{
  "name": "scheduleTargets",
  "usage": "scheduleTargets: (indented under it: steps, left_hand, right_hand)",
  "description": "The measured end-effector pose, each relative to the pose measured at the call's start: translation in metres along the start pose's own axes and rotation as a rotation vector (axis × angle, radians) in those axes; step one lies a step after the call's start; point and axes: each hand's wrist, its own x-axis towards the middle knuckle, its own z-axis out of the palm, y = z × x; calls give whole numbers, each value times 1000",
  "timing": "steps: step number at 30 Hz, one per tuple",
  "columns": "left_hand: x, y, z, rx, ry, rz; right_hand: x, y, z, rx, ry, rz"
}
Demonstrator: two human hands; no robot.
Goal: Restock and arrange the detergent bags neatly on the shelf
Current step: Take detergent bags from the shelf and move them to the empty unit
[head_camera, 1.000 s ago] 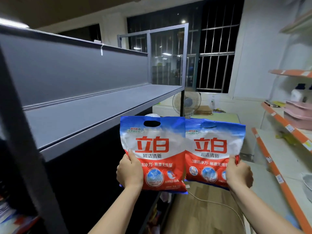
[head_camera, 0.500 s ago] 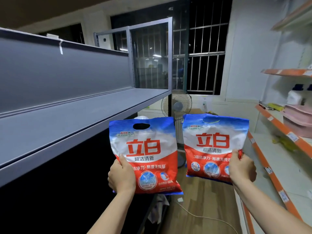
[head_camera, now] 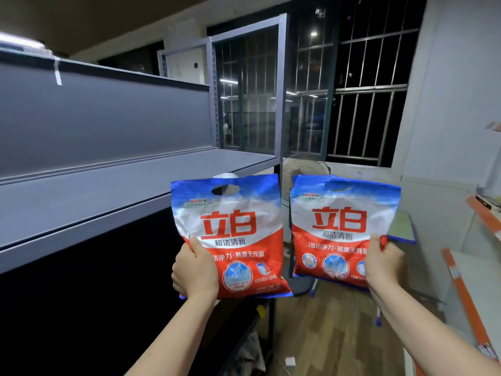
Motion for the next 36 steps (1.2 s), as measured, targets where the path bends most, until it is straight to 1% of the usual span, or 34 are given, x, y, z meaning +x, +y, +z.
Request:
scheduleTargets:
  steps: [6,12,17,21,26,29,36]
  left_hand:
    - [24,57,51,-31,110,52]
    - [75,118,97,-82,203,97]
    - [130,168,127,-127,306,99]
    - [167,196,135,-153,410,103]
    - [198,211,139,-148,518,109]
    - [211,215,146,-139,587,101]
    - [242,203,170,-72,769,89]
  right_hand:
    - [69,-14,44,37,-28,-12]
    - [134,-55,92,106,-12,-108]
    - [180,-107,137,184,-53,-171]
    - [206,-151,174,289,-59,-214]
    - [215,-202,225,436,-217,-257]
    - [219,-226,268,489,-303,-272]
    - [234,-267,370,514,-538,-280]
